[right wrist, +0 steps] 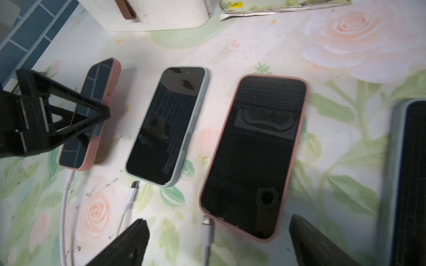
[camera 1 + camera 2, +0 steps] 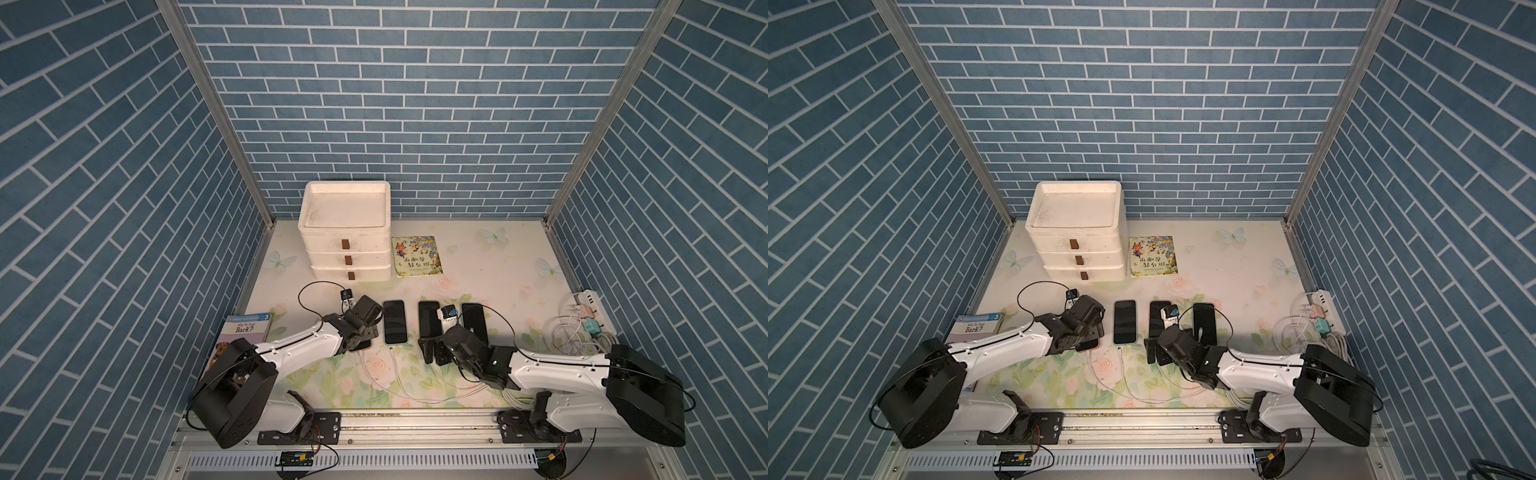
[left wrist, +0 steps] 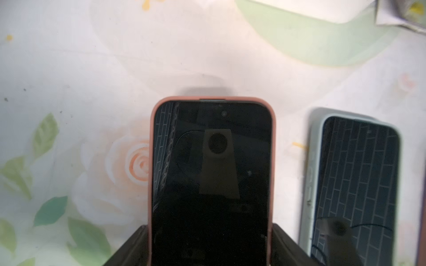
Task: Unplug the charging cable from the phone
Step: Pick up the phone at the center of the board.
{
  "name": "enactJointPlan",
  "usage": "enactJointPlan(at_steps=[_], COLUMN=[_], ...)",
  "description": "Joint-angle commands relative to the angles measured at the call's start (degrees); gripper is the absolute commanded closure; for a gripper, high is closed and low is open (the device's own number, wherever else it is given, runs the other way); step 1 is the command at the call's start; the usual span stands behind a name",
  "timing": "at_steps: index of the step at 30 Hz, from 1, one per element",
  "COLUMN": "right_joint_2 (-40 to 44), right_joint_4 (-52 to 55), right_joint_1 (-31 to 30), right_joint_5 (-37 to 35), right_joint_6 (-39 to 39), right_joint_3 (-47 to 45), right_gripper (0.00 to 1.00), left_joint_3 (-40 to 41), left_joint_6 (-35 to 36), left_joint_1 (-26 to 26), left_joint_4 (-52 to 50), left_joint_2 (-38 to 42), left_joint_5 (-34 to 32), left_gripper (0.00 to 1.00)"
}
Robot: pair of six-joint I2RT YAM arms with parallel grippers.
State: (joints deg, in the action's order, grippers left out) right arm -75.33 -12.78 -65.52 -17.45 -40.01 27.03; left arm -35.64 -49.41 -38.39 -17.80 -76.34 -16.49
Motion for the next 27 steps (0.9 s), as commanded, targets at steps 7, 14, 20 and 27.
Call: enactJointPlan(at_steps=[7,14,20,27], right_joint_2=[-3.20,-7.66,-9.25,-14.10], right_joint_4=[-11.59,-23.42,-31.30,-30.05], right_joint_1=[-2.16,-1.35,-1.78,-2.57], right_joint_5=[-0.74,16.50,21.40,25.38], right_joint_6=[3.18,5.43,5.12,5.82], right_joint_3=[0.82,0.50,-1.06,3.15], right_gripper=[0.01,0.10,0.13,0.20], left_joint_3=[1.97,2.91,3.80,4.48], left_joint_6=[-3.51,-4.05,-4.38,-4.82], left_joint_1=[-1.87,-3.49,-4.61,-5.27], left_joint_4=[6.45,8.16,9.65,11.05], left_joint_2=[7.59,10.42,13.01,14.58], left_joint_5=[-4.00,-6.01,-7.14,-7.73], left_gripper=[1.00,1.00,1.00,1.00])
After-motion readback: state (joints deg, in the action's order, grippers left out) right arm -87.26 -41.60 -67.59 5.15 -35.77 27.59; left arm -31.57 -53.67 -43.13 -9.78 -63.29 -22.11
